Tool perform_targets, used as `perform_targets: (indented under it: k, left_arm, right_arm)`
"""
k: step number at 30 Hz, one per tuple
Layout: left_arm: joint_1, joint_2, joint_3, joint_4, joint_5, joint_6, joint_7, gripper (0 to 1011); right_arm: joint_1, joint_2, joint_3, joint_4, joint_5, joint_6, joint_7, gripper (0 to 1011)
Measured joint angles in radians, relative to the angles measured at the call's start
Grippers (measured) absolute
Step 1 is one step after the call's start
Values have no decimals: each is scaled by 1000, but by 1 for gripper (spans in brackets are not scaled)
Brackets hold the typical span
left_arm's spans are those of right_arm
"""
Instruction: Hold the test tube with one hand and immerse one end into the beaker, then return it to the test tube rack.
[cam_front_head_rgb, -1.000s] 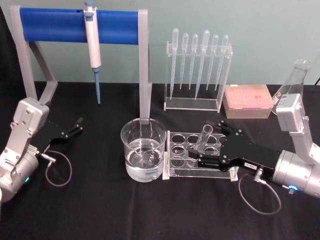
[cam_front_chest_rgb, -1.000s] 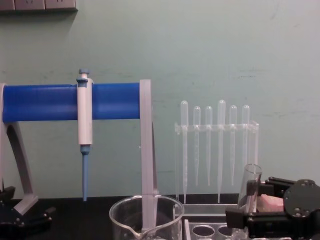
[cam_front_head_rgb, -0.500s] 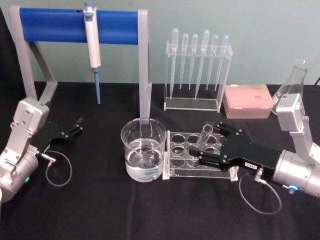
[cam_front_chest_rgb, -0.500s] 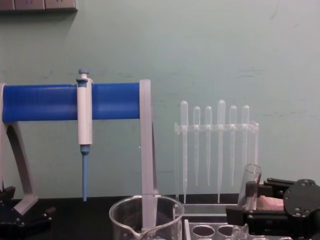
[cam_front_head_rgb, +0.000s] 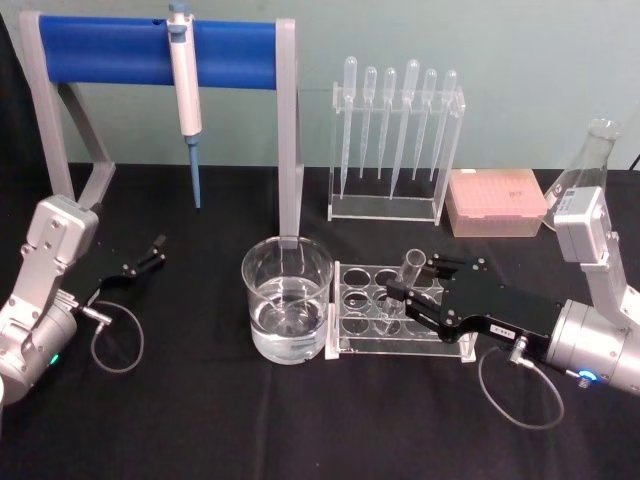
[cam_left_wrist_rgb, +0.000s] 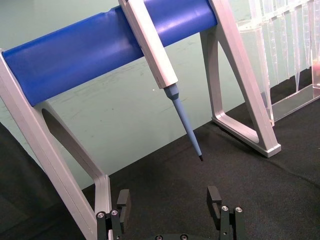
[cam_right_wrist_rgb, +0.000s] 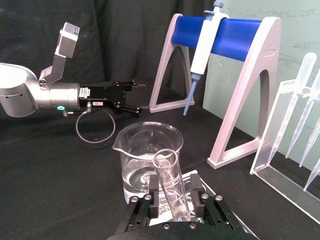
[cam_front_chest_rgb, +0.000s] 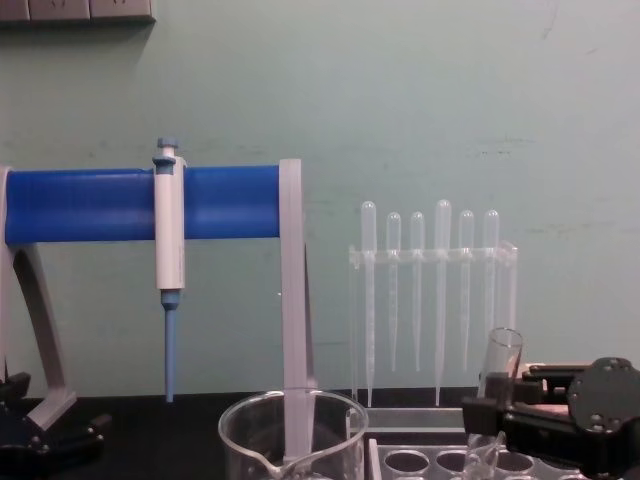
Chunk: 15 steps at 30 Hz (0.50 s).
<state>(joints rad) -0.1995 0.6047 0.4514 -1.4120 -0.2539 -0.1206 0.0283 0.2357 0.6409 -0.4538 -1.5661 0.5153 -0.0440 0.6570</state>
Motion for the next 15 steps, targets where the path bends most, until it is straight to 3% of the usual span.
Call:
perform_targets:
  k: [5,15]
  left_arm:
    - [0,0,0,0,0,0,0,1000]
    - [0,0,0,0,0,0,0,1000]
  right_arm:
    - [0,0,0,-1,1,-1,0,264]
    - [0,1,1,-1,1,-1,1,242]
